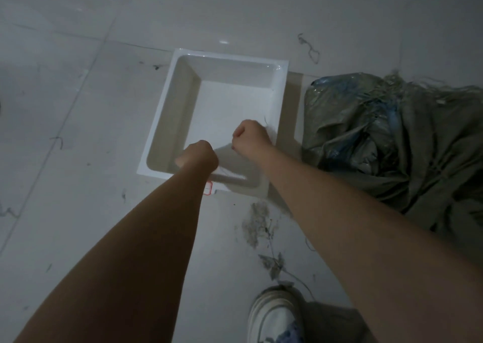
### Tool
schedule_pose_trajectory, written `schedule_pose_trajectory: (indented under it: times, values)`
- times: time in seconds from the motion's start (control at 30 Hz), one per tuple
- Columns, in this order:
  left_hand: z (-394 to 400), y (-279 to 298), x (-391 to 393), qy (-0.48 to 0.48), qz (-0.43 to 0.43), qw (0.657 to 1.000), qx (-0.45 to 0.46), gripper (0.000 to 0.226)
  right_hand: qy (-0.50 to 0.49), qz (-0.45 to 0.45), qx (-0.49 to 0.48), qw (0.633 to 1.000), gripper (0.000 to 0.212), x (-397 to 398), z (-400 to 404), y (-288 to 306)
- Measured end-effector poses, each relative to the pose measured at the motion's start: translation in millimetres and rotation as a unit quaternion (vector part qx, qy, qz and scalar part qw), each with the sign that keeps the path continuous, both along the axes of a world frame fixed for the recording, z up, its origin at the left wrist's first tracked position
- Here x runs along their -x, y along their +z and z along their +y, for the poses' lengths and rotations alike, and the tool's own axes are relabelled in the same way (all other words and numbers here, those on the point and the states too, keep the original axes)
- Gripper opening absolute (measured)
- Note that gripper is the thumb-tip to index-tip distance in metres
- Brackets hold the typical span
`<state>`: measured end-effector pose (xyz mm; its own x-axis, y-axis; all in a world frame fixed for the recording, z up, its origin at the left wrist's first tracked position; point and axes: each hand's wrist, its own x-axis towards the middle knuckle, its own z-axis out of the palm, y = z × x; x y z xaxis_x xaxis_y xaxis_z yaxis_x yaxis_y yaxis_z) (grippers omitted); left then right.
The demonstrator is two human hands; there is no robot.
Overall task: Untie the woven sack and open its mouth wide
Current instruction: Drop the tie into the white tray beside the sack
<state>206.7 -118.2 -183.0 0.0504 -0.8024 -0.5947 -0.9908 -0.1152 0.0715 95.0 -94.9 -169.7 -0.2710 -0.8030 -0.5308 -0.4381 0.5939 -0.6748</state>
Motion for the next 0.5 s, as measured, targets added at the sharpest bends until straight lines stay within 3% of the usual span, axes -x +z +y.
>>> schedule_pose_trajectory:
  times: [0.2,0.37,0.5]
  values:
    - [-7.9,49.8,23.1,-0.005,0.021,1.000,0.019,0.020,-0.041,-0.015,0.052,0.998,0.024,72.0,-8.3,55.5]
    - [14.3,88.0,77.2,-0.072,0.111,0.990,0.040,0.019,-0.053,0.053,0.064,0.995,0.020,141.5,36.7,88.0]
    - [37.5,106.0,140.2,-0.099,0.226,0.969,0.006,0.027,-0.140,0.167,0.109,0.970,0.016,203.4,87.7,109.3]
